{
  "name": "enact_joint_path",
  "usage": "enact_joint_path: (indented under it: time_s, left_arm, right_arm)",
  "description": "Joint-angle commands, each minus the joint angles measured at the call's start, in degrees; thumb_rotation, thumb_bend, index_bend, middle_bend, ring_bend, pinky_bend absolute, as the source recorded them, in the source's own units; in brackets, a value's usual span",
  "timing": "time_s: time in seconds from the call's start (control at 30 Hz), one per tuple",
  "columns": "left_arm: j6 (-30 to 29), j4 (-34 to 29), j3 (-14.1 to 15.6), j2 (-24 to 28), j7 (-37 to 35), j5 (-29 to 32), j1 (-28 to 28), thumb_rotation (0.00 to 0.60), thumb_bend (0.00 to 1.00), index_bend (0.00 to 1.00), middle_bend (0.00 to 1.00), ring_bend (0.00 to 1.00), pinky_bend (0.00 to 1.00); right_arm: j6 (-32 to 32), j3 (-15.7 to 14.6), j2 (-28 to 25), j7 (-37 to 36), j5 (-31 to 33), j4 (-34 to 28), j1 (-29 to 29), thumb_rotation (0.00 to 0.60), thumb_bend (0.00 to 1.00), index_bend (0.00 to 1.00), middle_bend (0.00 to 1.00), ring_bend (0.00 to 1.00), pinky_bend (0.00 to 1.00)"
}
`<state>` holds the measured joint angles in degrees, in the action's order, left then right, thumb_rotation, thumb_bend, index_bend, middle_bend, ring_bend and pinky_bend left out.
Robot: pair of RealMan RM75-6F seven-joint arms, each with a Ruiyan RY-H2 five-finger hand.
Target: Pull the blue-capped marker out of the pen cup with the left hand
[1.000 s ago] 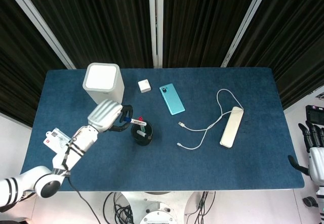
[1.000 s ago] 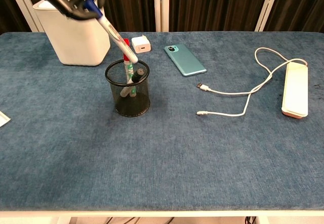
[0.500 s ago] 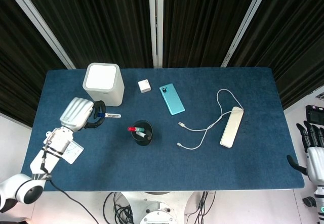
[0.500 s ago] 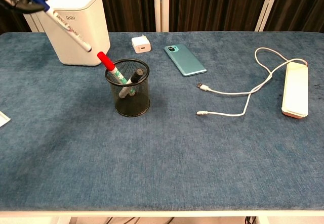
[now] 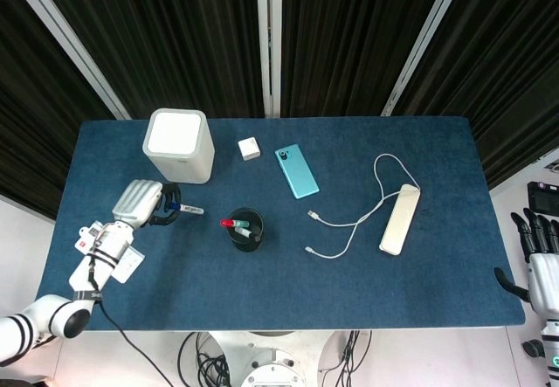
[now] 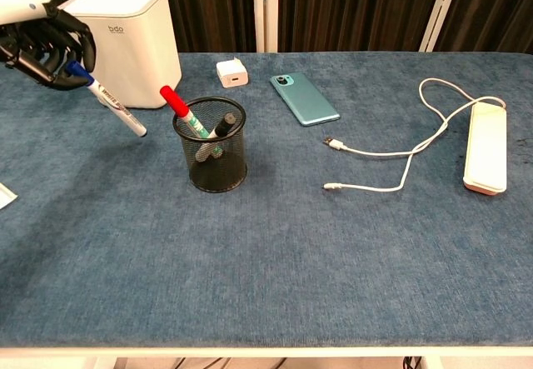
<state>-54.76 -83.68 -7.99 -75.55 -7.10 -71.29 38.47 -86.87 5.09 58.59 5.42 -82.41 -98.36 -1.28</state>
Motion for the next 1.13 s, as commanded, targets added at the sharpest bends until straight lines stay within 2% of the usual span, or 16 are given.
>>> enact_joint_path:
  time_s: [0.03,0.1,0.13,0.2,0.23,0.3,0.5,0.7,0.87,1.0,1.13]
  left_arm:
    - [0.1,1.2,0.2,-0.9,-0.3,0.3,-0.4,0.600,0.30,0.55,0.60,0.57,0.74]
    - [1.5,1.1,0.6,-0.3,-0.7,0.5,-0.4,0.600,0.25,0.34,0.43,0.40,0.56]
    - [3.2,0.5,1.0,0.7,-0.8,0.7,-0.1,0.600,0.23,0.22,0.29,0.27,0.44]
    - [3.4,0.0,0.9,1.8,0.0,0.9,-0.1,0.600,0.21,0.09,0.09,0.07,0.26]
    - [2.2,0.0,0.7,1.7,0.8,0.9,-0.5,0.600,0.21,0.06,0.04,0.02,0.19]
    - [-1.0,0.1,0.5,1.7,4.1,1.3,-1.6,0.600,0.20,0.06,0.03,0.00,0.14]
    - [-5.9,-5.0,1.8,6.2,15.3,4.4,-4.8,0.600,0.20,0.06,0.01,0.00,0.09]
    - [-17.3,-9.8,5.9,10.3,21.4,1.0,-12.7,0.600,0.20,0.06,0.01,0.00,0.08]
    - [-26.7,-7.5,10.1,9.3,20.7,-4.1,-20.4,0.600,0.20,0.07,0.02,0.00,0.08]
    - [-29.4,-6.4,12.2,10.1,18.2,-7.3,-23.8,0.600,0.20,0.07,0.02,0.00,0.07]
    - [-29.7,-5.4,12.7,11.0,15.8,-8.7,-25.4,0.600,0.20,0.07,0.02,0.00,0.06]
  right_arm:
    - [0.0,0.0,-0.1,-0.3,-0.1,0.0,0.0,0.600,0.18,0.00,0.00,0.00,0.00]
    - [-0.1,0.0,-0.2,-0.5,-0.3,0.1,0.0,0.600,0.18,0.00,0.00,0.00,0.00]
    - [-0.1,0.0,-0.3,-0.5,-0.3,0.1,0.0,0.600,0.18,0.00,0.00,0.00,0.00]
    - [-0.2,0.1,-0.3,-0.7,-0.3,0.1,0.0,0.600,0.18,0.00,0.00,0.00,0.00]
    - [-0.2,0.1,-0.3,-0.7,-0.3,0.1,0.0,0.600,0.18,0.00,0.00,0.00,0.00]
    - [-0.2,0.1,-0.3,-0.7,-0.1,0.2,0.1,0.600,0.18,0.00,0.00,0.00,0.00]
    - [0.0,0.2,-0.2,-0.4,0.6,0.3,0.2,0.600,0.18,0.00,0.00,0.00,0.00]
    - [0.1,-0.1,0.6,0.2,0.5,1.6,0.1,0.600,0.18,0.00,0.00,0.00,0.00]
    - [-0.2,0.0,1.8,0.2,0.4,3.3,0.1,0.600,0.18,0.00,0.00,0.00,0.00]
    - [-0.7,0.1,2.6,-0.2,0.2,4.4,0.2,0.600,0.18,0.00,0.00,0.00,0.00]
    - [-0.6,0.1,3.3,0.4,0.2,4.4,0.0,0.600,0.18,0.00,0.00,0.00,0.00]
